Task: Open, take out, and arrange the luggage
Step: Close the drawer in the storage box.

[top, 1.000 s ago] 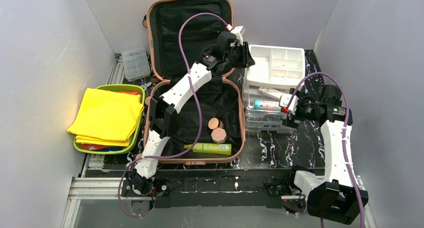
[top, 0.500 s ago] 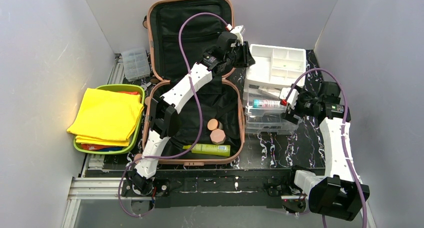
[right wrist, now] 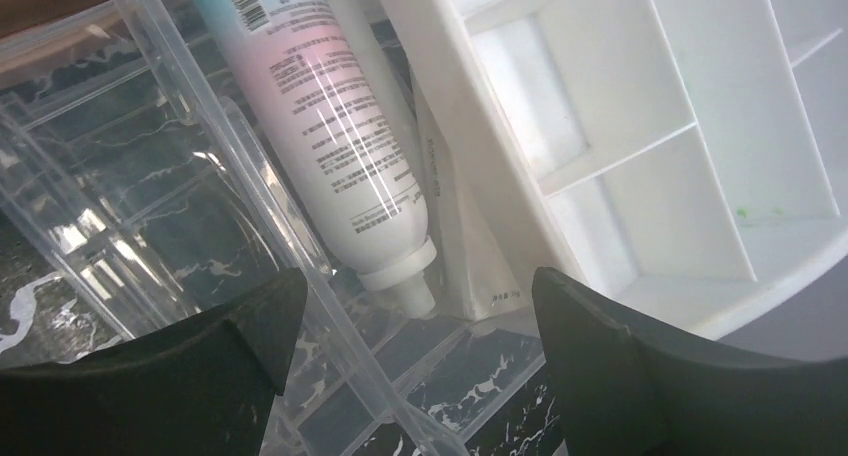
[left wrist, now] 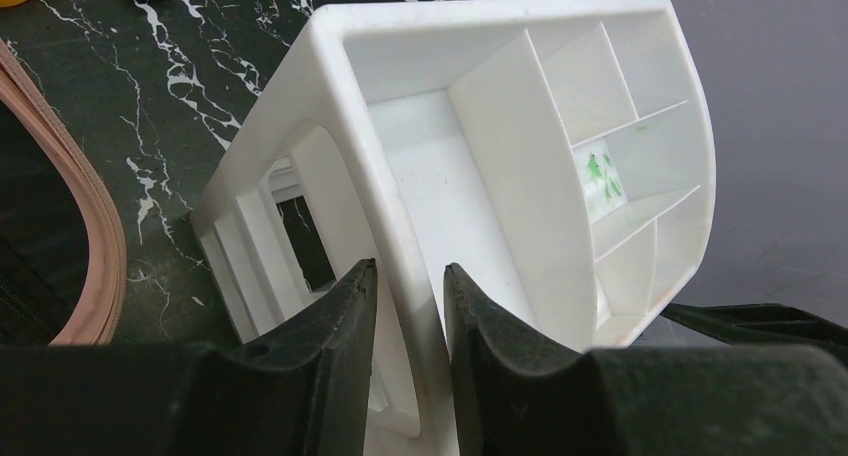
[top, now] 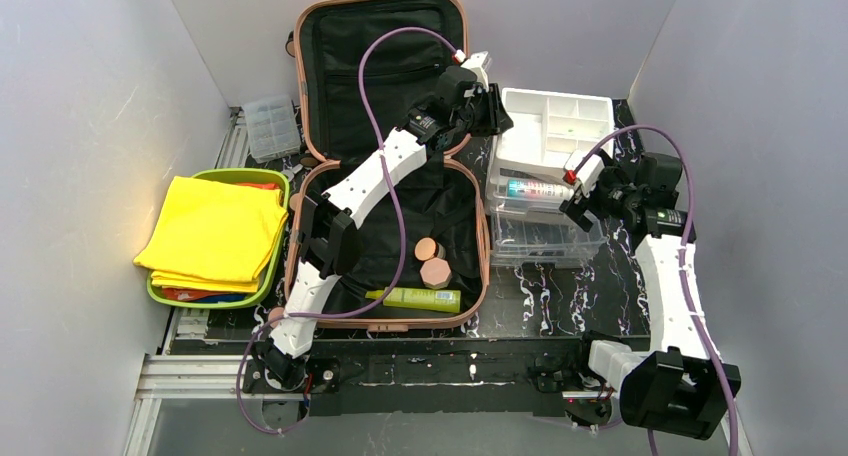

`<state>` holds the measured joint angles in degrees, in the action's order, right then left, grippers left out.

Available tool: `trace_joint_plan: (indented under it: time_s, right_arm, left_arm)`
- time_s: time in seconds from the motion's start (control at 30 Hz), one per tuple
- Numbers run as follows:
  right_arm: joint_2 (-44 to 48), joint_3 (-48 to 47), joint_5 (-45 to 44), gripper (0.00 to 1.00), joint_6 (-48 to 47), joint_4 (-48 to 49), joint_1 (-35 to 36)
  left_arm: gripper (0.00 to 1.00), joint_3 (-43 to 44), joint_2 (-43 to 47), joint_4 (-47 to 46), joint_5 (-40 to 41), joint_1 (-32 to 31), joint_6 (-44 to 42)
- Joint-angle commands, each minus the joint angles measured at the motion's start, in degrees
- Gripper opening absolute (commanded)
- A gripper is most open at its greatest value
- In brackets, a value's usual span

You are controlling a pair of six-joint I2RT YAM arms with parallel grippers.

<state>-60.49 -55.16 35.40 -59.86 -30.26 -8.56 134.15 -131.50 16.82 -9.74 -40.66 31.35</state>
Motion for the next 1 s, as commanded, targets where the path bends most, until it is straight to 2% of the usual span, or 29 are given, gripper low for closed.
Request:
trace_joint_plan:
  time_s: [0.0, 0.33, 0.47, 0.63, 0.77, 0.87, 0.97]
  right_arm:
    - [0.39, 1.29, -6.48, 0.92, 8.16, 16.14, 2.18]
    - [0.51, 3.42, -16.69, 0.90, 12.89, 22.80, 4.79]
    - [0.66, -0.75, -10.90, 0.83, 10.91, 13.54, 4.80]
    - [0.71, -7.90, -4.70, 0.85, 14.32, 1.39, 4.82]
    - [-0.12, -10.87, 1.04, 0.84, 19.07, -5.63, 4.79]
    - [-1.12, -10.66, 6.93, 0.78, 19.83, -11.00, 4.82]
    - [-1.23, -8.43, 9.51, 0.66, 20.38, -13.13, 5.36]
  left_arm:
    - [0.26, -3.23, 0.37, 7.59, -2.14, -1.65, -0.36]
    - [0.26, -3.39, 0.39, 8.05, -1.88, -2.33, -0.29]
    - [0.26, -3.79, 0.46, 8.16, -1.78, -2.35, -0.33]
    - [0.27, -3.72, 0.39, 8.05, -2.03, -2.34, -0.16]
    - [0.32, -3.63, 0.28, 7.97, -2.17, -2.36, -0.07]
    - [0.34, -3.54, 0.28, 8.03, -2.13, -2.35, -0.05]
    - [0.35, -3.46, 0.23, 7.98, -2.17, -2.33, -0.04]
